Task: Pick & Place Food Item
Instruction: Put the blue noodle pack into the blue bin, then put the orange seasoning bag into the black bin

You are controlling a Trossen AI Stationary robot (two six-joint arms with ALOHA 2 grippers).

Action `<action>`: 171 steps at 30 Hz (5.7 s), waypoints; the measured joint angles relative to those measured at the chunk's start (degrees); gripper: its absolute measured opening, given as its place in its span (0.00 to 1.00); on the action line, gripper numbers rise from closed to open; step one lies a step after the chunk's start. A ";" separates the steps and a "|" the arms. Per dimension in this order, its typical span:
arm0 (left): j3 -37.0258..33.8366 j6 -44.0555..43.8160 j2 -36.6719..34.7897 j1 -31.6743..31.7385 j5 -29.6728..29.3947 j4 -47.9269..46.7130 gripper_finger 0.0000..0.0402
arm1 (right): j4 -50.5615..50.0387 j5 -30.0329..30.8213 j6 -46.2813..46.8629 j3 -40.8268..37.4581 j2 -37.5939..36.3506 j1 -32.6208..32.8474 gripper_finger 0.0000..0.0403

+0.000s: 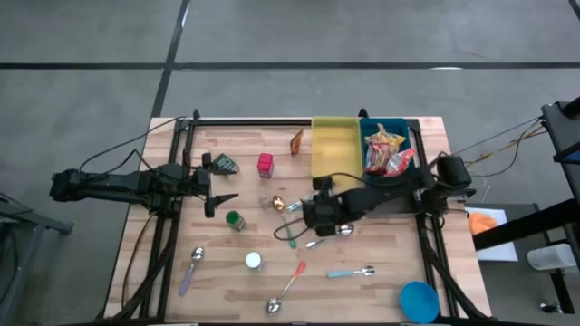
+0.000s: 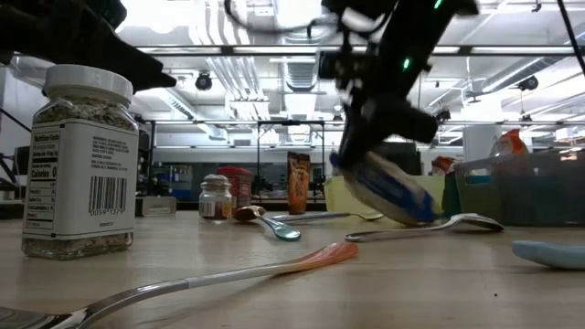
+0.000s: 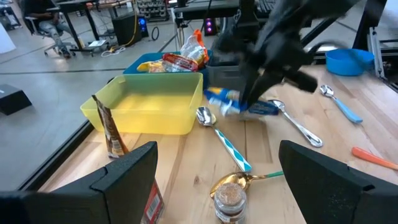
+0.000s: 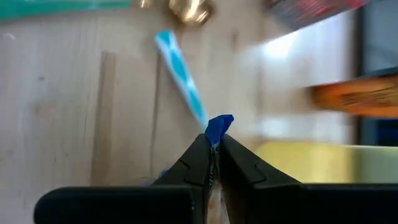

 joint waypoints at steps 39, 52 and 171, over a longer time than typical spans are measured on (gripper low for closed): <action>0.00 0.02 0.11 -0.01 0.00 -3.06 0.85 | -43.25 34.66 43.79 2.91 -26.74 -6.94 0.05; 0.00 0.01 0.08 0.00 0.00 -3.13 0.85 | -25.31 43.32 43.11 -10.98 -39.88 -24.90 0.05; 0.00 0.00 0.08 0.02 0.00 -6.23 0.85 | 42.16 7.45 -3.24 -35.85 -59.33 5.13 0.57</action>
